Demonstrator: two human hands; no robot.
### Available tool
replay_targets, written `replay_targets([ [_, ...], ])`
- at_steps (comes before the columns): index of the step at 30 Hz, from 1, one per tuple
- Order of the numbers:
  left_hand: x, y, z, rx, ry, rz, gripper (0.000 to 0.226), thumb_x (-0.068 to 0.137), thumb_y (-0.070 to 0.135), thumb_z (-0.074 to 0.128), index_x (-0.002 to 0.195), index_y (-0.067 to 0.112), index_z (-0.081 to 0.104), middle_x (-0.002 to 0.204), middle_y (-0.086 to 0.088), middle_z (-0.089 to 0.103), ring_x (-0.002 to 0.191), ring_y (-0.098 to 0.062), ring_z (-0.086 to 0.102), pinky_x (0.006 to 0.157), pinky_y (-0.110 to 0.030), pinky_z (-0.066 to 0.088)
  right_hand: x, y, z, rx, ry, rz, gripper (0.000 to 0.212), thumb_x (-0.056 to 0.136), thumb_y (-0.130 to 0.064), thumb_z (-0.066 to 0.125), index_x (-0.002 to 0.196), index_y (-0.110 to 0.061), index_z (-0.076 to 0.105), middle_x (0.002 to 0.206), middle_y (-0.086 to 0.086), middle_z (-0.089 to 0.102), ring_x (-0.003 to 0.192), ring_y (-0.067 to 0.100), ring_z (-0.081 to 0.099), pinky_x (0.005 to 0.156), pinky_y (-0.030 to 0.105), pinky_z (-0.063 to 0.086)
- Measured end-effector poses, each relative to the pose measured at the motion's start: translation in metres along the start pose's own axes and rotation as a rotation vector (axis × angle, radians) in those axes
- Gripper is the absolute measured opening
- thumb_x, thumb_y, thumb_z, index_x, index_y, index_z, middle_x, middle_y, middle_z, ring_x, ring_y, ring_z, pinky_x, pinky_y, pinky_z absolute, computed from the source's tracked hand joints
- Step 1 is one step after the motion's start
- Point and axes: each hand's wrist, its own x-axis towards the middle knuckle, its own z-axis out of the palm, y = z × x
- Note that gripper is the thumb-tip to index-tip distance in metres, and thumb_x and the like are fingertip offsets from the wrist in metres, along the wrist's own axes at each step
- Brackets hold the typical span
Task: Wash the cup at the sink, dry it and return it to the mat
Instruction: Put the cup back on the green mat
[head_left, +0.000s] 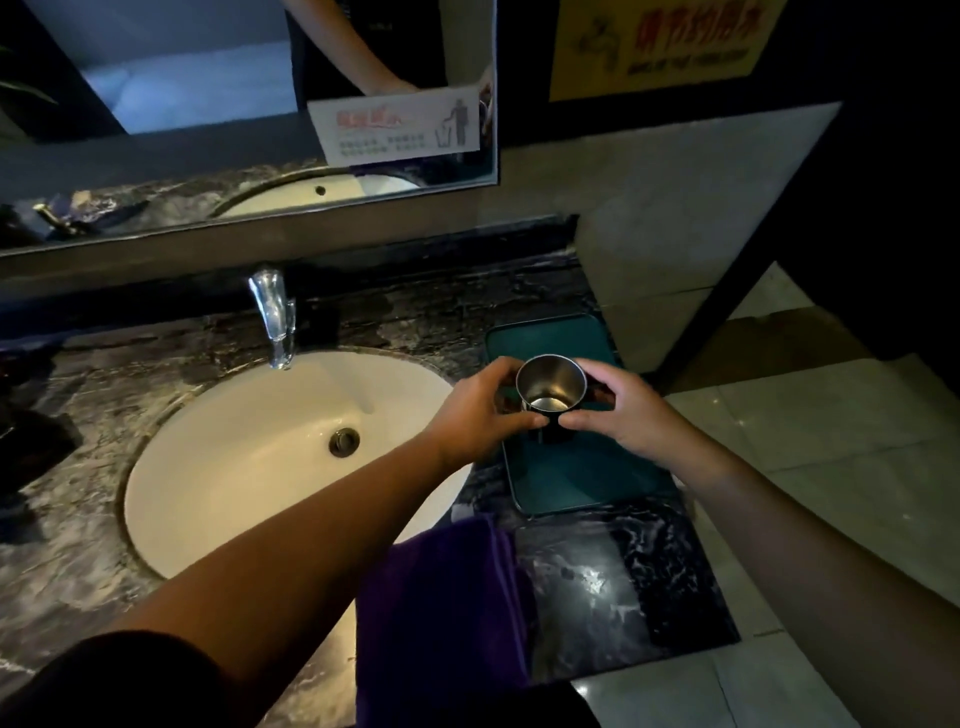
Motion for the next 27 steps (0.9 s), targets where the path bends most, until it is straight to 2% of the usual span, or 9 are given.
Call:
replay_targets([
  [2,0.011,0.001,0.007,0.021,0.02,-0.012,0.062,0.081,0.028,0.085,0.133,0.017,0.053,0.128,-0.004,0.067,0.112,-0.021,0.066,0.098,-0.041,0.056,0.009,0.009,-0.007,-0.022,0.003,0.002,0.065,0.081,-0.008,0.084,0.137,-0.026,0.057,0.13,-0.009,0.066,0.123,0.005,0.059,0.105,0.026,0.045],
  [3,0.016,0.001,0.009,0.03,0.03,-0.018,0.062,0.08,0.028,0.085,0.131,0.017,0.052,0.128,-0.004,0.068,0.109,-0.02,0.066,0.094,-0.037,0.057,0.013,0.012,-0.01,-0.031,0.0,0.005,0.066,0.08,-0.007,0.084,0.138,-0.025,0.057,0.131,-0.009,0.065,0.124,0.006,0.059,0.107,0.029,0.044],
  [5,0.026,0.0,0.013,0.036,0.045,-0.03,0.062,0.079,0.027,0.086,0.13,0.018,0.052,0.129,-0.005,0.068,0.102,-0.014,0.065,0.081,-0.017,0.052,0.022,0.016,-0.014,-0.036,0.0,0.024,0.068,0.08,-0.005,0.083,0.139,-0.023,0.056,0.134,-0.004,0.063,0.126,0.013,0.058,0.111,0.036,0.044],
  [7,0.034,0.0,0.015,0.029,0.056,-0.043,0.062,0.079,0.026,0.086,0.129,0.019,0.051,0.13,-0.005,0.067,0.1,-0.011,0.063,0.076,-0.012,0.045,0.028,0.019,-0.018,-0.037,0.003,0.045,0.069,0.08,-0.004,0.083,0.141,-0.019,0.055,0.136,-0.002,0.062,0.128,0.016,0.056,0.113,0.04,0.043],
  [10,0.044,0.002,0.019,0.023,0.078,-0.053,0.061,0.079,0.027,0.086,0.129,0.019,0.052,0.131,-0.005,0.066,0.101,-0.013,0.062,0.082,-0.02,0.046,0.035,0.022,-0.024,-0.03,0.023,0.048,0.07,0.08,-0.002,0.082,0.142,-0.018,0.055,0.134,-0.003,0.062,0.128,0.014,0.055,0.114,0.038,0.042],
  [14,0.053,0.004,0.023,0.0,0.092,-0.068,0.06,0.079,0.026,0.086,0.129,0.02,0.052,0.131,-0.003,0.066,0.101,-0.011,0.062,0.076,-0.008,0.043,0.038,0.027,-0.029,0.024,0.052,0.06,0.071,0.081,-0.001,0.081,0.144,-0.017,0.053,0.139,0.001,0.061,0.132,0.017,0.055,0.113,0.037,0.042],
  [17,0.055,0.004,0.027,0.017,0.099,-0.079,0.061,0.08,0.026,0.086,0.13,0.019,0.051,0.131,-0.003,0.066,0.103,-0.009,0.059,0.072,-0.001,0.038,0.038,0.03,-0.028,0.044,0.066,0.069,0.071,0.08,-0.001,0.081,0.142,-0.022,0.053,0.134,-0.005,0.063,0.128,0.013,0.056,0.112,0.034,0.042],
  [22,0.053,-0.002,0.034,0.031,0.098,-0.101,0.061,0.08,0.026,0.085,0.129,0.019,0.051,0.123,0.004,0.064,0.104,-0.014,0.062,0.078,-0.015,0.043,0.038,0.038,-0.021,0.068,0.046,0.091,0.069,0.08,0.003,0.08,0.133,-0.032,0.053,0.124,-0.018,0.063,0.118,-0.002,0.058,0.108,0.032,0.045],
  [27,0.045,-0.009,0.044,-0.018,0.095,-0.131,0.064,0.083,0.022,0.083,0.136,0.02,0.047,0.134,-0.004,0.065,0.115,-0.019,0.064,0.097,-0.034,0.05,0.034,0.046,-0.011,0.087,0.059,0.092,0.069,0.08,0.003,0.08,0.117,-0.05,0.055,0.121,-0.021,0.064,0.108,-0.017,0.06,0.099,0.023,0.045],
])
